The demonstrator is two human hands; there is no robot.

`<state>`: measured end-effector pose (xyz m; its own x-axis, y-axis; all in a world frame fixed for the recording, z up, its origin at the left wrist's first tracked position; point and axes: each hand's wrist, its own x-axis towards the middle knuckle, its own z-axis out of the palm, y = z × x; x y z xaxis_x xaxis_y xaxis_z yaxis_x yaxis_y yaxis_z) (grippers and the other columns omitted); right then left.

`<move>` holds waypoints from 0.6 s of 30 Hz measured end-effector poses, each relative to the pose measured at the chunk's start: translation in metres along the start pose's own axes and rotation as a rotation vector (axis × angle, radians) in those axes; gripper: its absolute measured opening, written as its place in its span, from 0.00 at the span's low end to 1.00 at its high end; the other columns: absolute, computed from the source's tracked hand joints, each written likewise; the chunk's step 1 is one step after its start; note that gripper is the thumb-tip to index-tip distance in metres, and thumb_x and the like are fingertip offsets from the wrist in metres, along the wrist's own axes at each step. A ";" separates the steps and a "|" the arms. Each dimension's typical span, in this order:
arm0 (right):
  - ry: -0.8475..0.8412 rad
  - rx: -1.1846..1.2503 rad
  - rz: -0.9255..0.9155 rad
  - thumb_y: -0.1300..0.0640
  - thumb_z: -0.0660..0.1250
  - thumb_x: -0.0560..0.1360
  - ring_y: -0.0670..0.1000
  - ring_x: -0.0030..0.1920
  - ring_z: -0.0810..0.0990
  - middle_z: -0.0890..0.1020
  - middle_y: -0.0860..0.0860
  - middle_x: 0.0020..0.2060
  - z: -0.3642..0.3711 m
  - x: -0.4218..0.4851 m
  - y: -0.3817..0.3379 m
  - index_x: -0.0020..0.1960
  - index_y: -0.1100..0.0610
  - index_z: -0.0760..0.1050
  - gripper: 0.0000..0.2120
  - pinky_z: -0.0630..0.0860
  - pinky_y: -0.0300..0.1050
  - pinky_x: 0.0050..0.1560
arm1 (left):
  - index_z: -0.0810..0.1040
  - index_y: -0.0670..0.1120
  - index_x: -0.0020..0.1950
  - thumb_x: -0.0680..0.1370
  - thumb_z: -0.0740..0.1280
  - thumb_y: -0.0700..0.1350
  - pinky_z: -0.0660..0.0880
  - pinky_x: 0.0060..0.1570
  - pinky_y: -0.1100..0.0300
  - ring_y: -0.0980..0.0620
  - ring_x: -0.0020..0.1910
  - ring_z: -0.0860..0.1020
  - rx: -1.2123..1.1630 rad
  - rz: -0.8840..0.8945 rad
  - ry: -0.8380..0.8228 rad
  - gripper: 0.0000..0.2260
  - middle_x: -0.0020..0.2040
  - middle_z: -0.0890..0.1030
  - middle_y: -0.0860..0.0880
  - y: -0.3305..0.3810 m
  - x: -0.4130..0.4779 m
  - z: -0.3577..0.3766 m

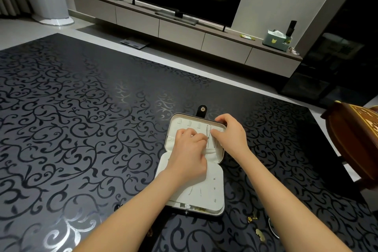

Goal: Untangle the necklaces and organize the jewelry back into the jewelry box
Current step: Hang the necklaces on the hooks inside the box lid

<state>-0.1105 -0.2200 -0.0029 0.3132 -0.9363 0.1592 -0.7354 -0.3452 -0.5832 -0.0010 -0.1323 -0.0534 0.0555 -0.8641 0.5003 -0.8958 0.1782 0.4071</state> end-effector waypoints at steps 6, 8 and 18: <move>-0.031 0.438 0.125 0.62 0.68 0.67 0.53 0.54 0.76 0.77 0.51 0.51 0.004 -0.005 0.000 0.46 0.48 0.74 0.12 0.76 0.49 0.54 | 0.75 0.45 0.33 0.63 0.62 0.40 0.56 0.47 0.62 0.51 0.39 0.68 0.004 0.006 -0.005 0.02 0.37 0.78 0.55 0.000 0.000 -0.001; -0.009 0.473 0.108 0.62 0.68 0.70 0.52 0.53 0.76 0.77 0.51 0.51 0.004 -0.004 0.000 0.45 0.47 0.74 0.10 0.75 0.49 0.55 | 0.74 0.45 0.32 0.63 0.62 0.40 0.57 0.46 0.61 0.51 0.38 0.67 0.000 0.006 0.004 0.02 0.35 0.77 0.54 0.001 0.001 -0.001; -0.101 0.532 0.010 0.67 0.70 0.70 0.45 0.44 0.77 0.78 0.49 0.46 -0.011 -0.004 -0.004 0.50 0.54 0.76 0.12 0.74 0.31 0.40 | 0.75 0.43 0.32 0.59 0.65 0.40 0.58 0.53 0.56 0.48 0.55 0.68 0.021 0.060 0.130 0.03 0.55 0.79 0.50 0.001 0.001 -0.008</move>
<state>-0.1155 -0.2152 0.0072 0.3831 -0.9194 0.0895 -0.3408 -0.2307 -0.9114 0.0017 -0.1293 -0.0464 0.0571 -0.7834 0.6189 -0.9081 0.2169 0.3583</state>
